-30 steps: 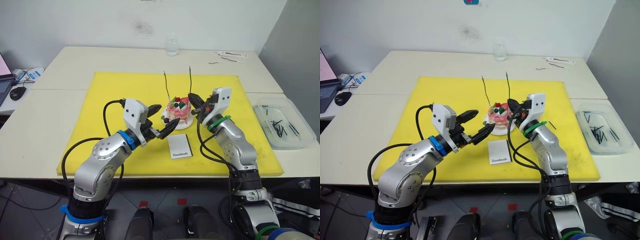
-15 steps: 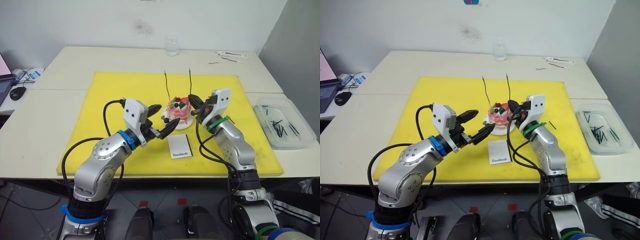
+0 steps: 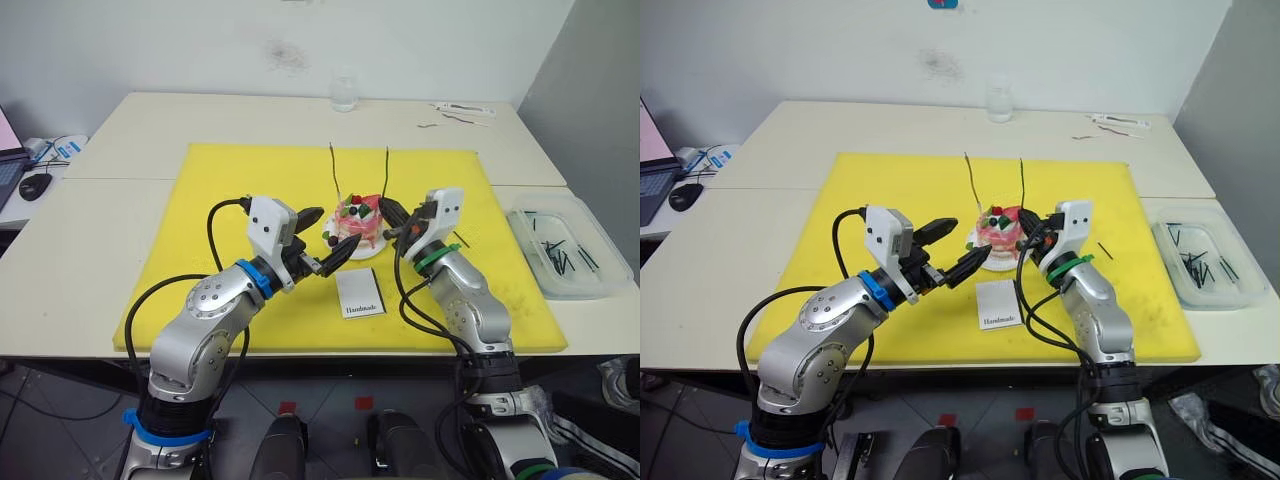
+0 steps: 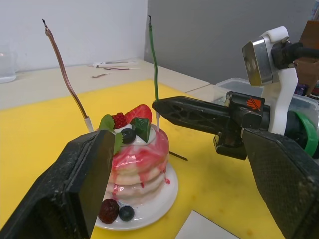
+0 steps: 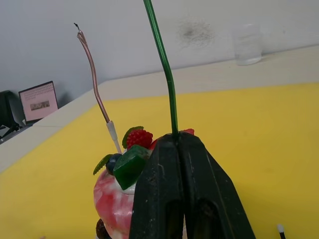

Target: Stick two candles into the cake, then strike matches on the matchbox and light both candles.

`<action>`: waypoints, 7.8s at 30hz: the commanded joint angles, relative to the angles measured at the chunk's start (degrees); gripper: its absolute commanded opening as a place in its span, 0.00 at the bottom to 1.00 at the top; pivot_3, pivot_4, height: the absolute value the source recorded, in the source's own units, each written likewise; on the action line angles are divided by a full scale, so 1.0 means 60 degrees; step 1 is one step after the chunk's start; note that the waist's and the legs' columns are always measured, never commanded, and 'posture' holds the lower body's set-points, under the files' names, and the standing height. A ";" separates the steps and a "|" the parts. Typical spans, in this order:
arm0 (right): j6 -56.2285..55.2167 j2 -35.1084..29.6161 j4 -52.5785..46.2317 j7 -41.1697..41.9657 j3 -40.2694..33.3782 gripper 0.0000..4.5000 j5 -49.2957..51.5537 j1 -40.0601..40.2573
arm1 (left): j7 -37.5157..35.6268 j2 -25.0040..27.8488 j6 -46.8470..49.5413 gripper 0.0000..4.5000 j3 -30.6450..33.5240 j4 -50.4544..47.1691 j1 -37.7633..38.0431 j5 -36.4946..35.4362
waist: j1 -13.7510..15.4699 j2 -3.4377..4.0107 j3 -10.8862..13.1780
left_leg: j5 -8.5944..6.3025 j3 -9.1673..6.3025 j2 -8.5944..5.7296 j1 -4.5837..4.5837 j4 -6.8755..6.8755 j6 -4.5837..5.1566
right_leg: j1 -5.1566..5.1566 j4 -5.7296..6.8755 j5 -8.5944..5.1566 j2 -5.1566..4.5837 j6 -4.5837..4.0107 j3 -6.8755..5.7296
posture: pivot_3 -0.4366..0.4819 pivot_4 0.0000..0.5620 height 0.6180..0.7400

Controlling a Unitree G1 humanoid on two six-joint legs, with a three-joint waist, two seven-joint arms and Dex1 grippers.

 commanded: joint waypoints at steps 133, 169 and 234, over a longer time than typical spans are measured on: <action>0.2748 -0.3211 -0.2516 0.1166 -0.0039 0.09 -0.1729 0.0508 | 0.3625 0.3222 0.6236 0.00 0.1775 0.2644 -0.0753 -1.3290 | 0.0180 -0.0006 0.0006 | 0.0002 0.0019 -0.0035 -0.0008 -0.0064 -0.0015 | -0.0037 -0.0013 -0.0031 -0.0062 -0.0010 -0.0017 | 0.48 0.27 1.00; 0.1403 -0.0841 0.1299 -0.1770 0.0703 0.45 -0.2812 -0.0646 | 0.3182 0.2568 0.4771 0.00 0.1530 0.2040 -0.0428 -1.1277 | -0.0001 -0.0006 0.0006 | 0.0005 0.0023 -0.0021 -0.0010 -0.0103 -0.0011 | -0.0069 0.0011 -0.0038 -0.0035 -0.0023 -0.0003 | 0.48 0.27 1.00; 0.2663 -0.7616 -0.5142 0.5240 0.1692 0.01 -0.0807 -0.0033 | 0.1996 0.0701 0.4472 0.00 0.0416 0.2089 -0.1227 -0.8451 | 0.0169 -0.0007 0.0006 | 0.0002 -0.0004 -0.0030 -0.0008 -0.0059 -0.0013 | -0.0015 -0.0006 -0.0047 -0.0031 -0.0025 -0.0013 | 0.48 0.27 1.00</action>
